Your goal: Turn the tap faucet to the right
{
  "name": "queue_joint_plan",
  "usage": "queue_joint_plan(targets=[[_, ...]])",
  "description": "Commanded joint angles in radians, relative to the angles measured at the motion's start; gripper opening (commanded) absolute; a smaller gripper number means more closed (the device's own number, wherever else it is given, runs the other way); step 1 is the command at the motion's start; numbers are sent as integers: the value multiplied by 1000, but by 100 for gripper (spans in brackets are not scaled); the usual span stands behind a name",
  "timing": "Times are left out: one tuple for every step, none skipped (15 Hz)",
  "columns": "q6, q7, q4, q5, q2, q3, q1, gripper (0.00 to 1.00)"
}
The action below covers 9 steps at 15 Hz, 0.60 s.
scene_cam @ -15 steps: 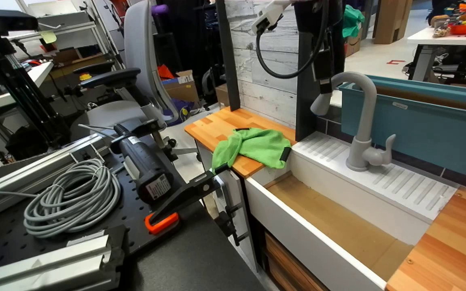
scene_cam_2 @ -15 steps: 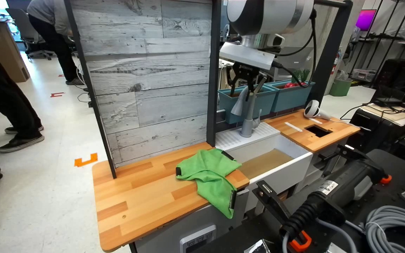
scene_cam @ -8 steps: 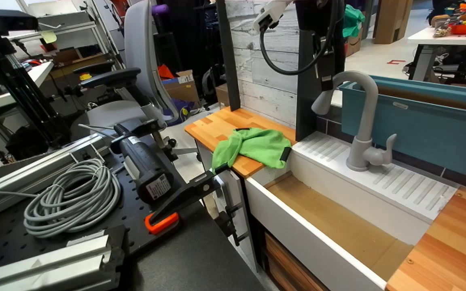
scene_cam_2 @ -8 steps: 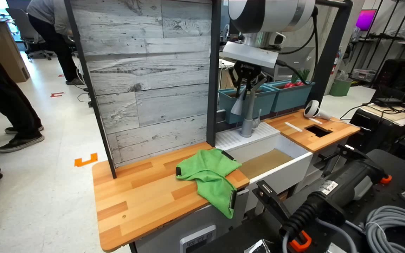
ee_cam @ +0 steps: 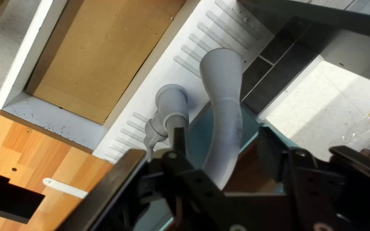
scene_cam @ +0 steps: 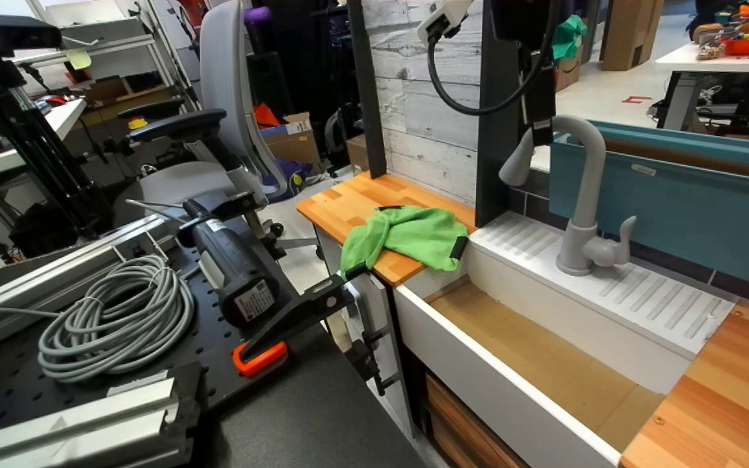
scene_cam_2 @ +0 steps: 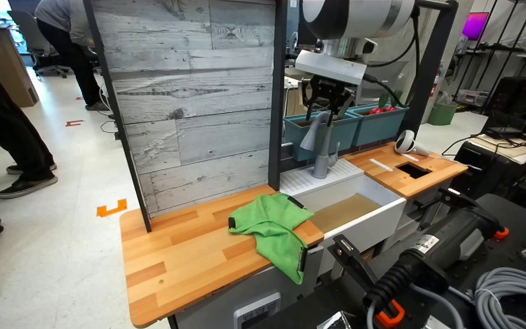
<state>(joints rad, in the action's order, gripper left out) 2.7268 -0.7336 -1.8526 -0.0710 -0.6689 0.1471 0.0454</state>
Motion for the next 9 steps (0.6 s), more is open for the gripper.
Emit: queue_joint_plan(targets=[[-13, 25, -4, -26, 25, 12, 1, 38], [-12, 27, -4, -24, 24, 14, 1, 38], [-13, 27, -5, -21, 23, 16, 3, 31], [-15, 27, -4, -21, 20, 16, 4, 21], [-17, 27, -4, -20, 19, 17, 4, 14], [-18, 27, -4, -18, 18, 18, 5, 7], [-20, 27, -3, -17, 18, 19, 6, 3], [-22, 26, -2, -14, 15, 21, 9, 6], [-27, 28, -1, -12, 14, 21, 9, 6]])
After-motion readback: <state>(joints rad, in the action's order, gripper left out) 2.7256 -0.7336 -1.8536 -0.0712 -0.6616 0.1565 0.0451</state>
